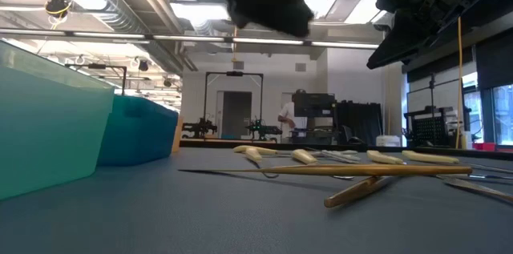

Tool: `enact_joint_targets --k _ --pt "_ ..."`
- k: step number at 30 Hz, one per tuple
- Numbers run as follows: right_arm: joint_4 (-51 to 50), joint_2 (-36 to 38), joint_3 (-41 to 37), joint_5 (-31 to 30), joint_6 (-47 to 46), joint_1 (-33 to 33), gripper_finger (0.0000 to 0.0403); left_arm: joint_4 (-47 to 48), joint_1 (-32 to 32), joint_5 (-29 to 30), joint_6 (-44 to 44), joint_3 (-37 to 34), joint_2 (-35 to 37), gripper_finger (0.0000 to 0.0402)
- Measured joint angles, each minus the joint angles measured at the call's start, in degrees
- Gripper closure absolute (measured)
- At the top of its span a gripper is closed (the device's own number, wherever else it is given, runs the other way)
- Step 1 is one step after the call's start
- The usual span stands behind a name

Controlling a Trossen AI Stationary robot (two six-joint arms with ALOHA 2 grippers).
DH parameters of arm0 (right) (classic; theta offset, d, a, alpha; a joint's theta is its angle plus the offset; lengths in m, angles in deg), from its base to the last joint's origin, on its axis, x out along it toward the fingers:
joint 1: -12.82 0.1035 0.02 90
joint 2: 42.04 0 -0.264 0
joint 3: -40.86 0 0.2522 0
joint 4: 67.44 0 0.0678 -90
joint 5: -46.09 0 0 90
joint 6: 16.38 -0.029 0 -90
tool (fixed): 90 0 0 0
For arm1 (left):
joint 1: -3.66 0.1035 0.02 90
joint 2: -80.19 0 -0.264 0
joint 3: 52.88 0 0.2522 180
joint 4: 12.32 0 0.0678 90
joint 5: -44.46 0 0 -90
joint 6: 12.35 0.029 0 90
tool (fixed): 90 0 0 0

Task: Sort silverware by color (type)
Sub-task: Put the gold knife into the green bin

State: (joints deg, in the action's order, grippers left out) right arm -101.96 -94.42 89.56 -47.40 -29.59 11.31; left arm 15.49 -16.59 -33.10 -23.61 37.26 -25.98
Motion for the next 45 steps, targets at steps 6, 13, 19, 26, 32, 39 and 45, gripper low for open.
enact_joint_targets --k 6,13,19,26,32,39,45 --pt "-0.1 0.0 0.0 0.0 0.0 0.0 0.0331 -1.5 0.0 -0.1 -0.1 0.0 -4.1 0.0269" --pt "-0.2 0.0 0.0 0.0 0.0 0.0 0.0331 -1.8 0.0 -0.9 -0.1 0.0 -8.8 0.0269" --pt "-0.1 0.0 0.0 0.0 0.0 0.0 0.0331 -2.0 0.0 -1.5 -0.1 0.0 -11.0 0.0269" --pt "-0.1 0.0 0.0 0.0 0.0 0.0 0.0331 -3.1 0.4 -0.5 -0.4 0.0 -10.9 0.0269" --pt "0.0 0.0 0.0 0.0 0.0 0.0 0.0331 -6.3 0.6 -1.9 -0.4 0.0 -13.2 0.0269" --pt "-0.2 0.0 0.0 0.0 0.0 0.0 0.0331 -8.2 0.7 -4.7 -0.2 -0.1 -15.5 0.0269" --pt "-0.2 0.0 0.0 -0.1 0.0 0.0 0.0331 -8.8 1.1 -5.1 -0.2 0.0 -16.3 0.0269"
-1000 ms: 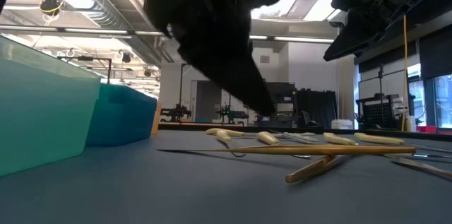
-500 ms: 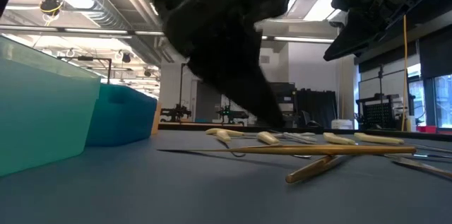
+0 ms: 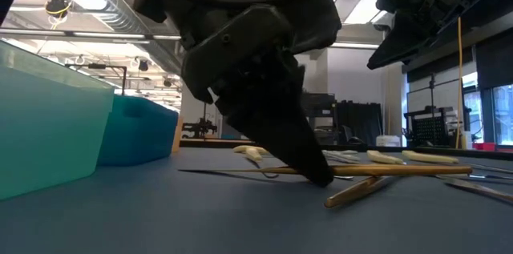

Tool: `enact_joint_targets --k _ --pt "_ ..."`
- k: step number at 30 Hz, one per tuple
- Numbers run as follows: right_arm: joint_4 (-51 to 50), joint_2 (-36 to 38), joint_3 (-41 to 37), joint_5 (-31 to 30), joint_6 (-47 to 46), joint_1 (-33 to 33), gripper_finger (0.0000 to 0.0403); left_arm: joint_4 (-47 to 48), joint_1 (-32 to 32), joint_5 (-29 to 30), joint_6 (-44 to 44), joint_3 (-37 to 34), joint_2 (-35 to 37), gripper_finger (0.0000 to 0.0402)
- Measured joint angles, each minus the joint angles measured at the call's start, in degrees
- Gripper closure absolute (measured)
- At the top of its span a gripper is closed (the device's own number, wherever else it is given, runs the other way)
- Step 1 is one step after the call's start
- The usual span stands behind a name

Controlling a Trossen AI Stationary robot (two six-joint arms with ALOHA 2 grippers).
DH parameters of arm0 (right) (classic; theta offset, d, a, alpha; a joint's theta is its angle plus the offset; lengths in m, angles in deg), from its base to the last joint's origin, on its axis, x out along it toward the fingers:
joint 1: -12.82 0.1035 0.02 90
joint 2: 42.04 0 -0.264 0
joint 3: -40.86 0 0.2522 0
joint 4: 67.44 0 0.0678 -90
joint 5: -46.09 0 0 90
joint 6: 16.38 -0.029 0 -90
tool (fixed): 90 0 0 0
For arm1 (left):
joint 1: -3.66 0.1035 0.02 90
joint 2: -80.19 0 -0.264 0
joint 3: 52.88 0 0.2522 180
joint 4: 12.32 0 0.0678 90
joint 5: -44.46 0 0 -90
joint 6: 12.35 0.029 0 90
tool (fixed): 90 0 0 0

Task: Sort silverware by color (type)
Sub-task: Put the gold knife into the green bin

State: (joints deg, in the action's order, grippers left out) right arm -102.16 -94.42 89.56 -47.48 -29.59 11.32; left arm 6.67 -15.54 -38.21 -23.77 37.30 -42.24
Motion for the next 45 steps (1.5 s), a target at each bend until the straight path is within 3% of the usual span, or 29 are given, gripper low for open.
enact_joint_targets --k 35,45 --pt "0.0 0.0 0.0 -0.1 0.0 0.0 0.0331 0.2 0.0 1.1 1.5 0.0 -0.2 0.0270" --pt "0.0 0.0 0.0 -0.1 0.0 0.0 0.0331 0.2 0.0 1.4 1.5 0.0 -0.2 0.0340"
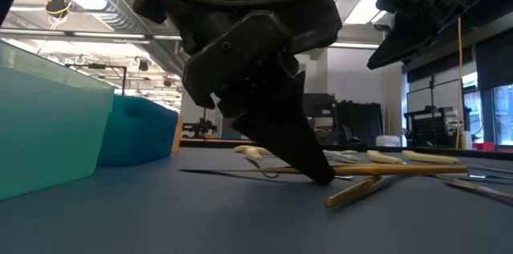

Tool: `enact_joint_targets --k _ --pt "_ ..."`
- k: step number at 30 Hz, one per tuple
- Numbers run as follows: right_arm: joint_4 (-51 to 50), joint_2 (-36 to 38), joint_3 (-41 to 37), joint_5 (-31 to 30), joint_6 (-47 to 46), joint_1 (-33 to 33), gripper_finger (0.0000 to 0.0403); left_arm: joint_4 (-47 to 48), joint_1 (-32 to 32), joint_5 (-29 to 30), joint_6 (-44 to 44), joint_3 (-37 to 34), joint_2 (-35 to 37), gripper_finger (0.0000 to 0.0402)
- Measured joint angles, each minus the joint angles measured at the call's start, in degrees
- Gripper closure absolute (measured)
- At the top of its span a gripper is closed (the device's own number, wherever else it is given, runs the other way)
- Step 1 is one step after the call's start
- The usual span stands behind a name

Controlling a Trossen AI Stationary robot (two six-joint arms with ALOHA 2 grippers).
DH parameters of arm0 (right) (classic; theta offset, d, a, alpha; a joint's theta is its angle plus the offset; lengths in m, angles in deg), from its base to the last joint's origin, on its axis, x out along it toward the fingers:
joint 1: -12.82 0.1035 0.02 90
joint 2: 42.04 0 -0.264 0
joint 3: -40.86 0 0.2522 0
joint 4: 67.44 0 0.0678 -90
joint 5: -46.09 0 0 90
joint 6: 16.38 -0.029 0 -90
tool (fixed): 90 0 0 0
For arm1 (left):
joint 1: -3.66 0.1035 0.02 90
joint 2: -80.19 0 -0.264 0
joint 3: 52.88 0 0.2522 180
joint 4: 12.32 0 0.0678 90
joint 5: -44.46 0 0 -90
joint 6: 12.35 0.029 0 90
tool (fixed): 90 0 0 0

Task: Sort silverware by color (type)
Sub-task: Put the gold knife into the green bin

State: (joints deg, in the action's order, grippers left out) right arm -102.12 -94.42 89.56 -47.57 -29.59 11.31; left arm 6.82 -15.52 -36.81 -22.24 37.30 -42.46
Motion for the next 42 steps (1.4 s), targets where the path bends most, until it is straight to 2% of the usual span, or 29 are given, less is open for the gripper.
enact_joint_targets --k 6,25,37,42 --pt "0.0 0.0 0.0 0.0 0.0 0.0 0.0331 0.0 0.0 0.0 0.0 0.0 0.0 0.0384" --pt "0.0 0.0 0.0 0.0 0.0 0.0 0.0331 0.3 0.1 -0.4 0.0 -0.1 2.3 0.0383" --pt "-0.2 0.0 0.0 0.0 0.0 0.0 0.0331 2.8 0.3 -0.3 -0.5 0.2 10.1 0.0382" --pt "-0.1 0.0 0.0 0.0 0.0 0.0 0.0331 10.4 0.3 0.4 -4.3 0.2 15.6 0.0382"
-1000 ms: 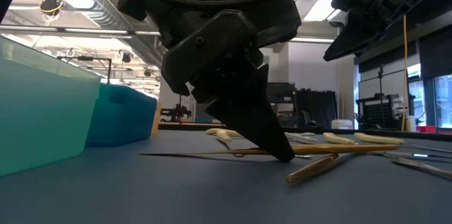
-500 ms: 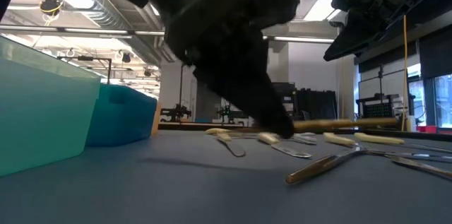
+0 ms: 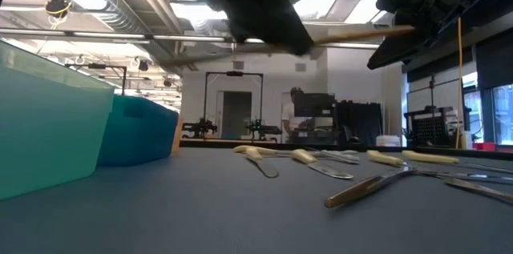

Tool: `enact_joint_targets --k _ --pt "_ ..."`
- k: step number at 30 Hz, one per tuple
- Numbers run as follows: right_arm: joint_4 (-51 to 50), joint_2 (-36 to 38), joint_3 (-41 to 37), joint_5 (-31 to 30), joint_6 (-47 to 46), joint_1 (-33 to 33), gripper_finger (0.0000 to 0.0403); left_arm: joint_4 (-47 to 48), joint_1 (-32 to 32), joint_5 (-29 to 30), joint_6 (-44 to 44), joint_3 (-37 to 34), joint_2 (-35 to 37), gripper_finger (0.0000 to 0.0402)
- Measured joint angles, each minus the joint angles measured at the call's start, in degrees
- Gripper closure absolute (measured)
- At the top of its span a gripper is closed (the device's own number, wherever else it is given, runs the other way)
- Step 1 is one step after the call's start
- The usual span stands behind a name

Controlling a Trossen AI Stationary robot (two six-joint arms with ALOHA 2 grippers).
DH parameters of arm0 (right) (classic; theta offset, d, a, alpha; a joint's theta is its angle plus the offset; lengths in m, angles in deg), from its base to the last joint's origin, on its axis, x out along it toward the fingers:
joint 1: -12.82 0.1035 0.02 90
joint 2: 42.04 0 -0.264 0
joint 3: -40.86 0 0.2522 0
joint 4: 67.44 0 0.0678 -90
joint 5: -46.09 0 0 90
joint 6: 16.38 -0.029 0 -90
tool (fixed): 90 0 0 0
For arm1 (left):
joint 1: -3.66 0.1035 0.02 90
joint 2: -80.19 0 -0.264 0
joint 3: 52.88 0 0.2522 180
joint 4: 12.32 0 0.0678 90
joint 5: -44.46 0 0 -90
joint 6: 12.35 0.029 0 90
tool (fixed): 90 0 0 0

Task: Sort silverware by color (type)
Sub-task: Put the gold knife into the green bin

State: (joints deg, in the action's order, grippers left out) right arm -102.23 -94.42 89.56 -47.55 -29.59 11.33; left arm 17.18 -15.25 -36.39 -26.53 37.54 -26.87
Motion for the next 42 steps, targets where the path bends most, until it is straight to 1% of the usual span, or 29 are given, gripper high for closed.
enact_joint_targets --k 7,13,19,22,24,30,33,42 --pt "0.1 0.0 0.0 0.0 0.0 0.0 0.0331 13.6 -1.7 1.5 -14.4 0.0 9.7 0.0382" --pt "0.0 0.0 0.0 0.0 0.0 0.0 0.0331 22.0 -6.9 6.3 -24.9 0.1 14.3 0.0382" --pt "0.0 0.0 0.0 0.0 0.0 0.0 0.0331 28.1 -12.7 7.6 -35.0 0.1 14.5 0.0382" --pt "0.0 0.0 0.0 0.0 0.0 0.0 0.0331 30.3 -15.0 9.9 -38.5 0.1 14.5 0.0382" --pt "0.0 0.0 0.0 0.0 0.0 0.0 0.0331 30.8 -16.3 11.3 -40.2 0.1 14.5 0.0382" --pt "0.0 0.0 0.0 0.0 0.0 0.0 0.0331 33.9 -19.0 11.6 -45.6 0.1 14.5 0.0382" --pt "0.0 0.0 0.0 0.0 0.0 0.0 0.0331 35.0 -20.2 13.0 -47.2 0.1 14.5 0.0382" --pt "0.0 0.0 0.0 0.0 0.0 0.0 0.0331 39.0 -24.4 14.5 -54.6 0.0 14.5 0.0382"
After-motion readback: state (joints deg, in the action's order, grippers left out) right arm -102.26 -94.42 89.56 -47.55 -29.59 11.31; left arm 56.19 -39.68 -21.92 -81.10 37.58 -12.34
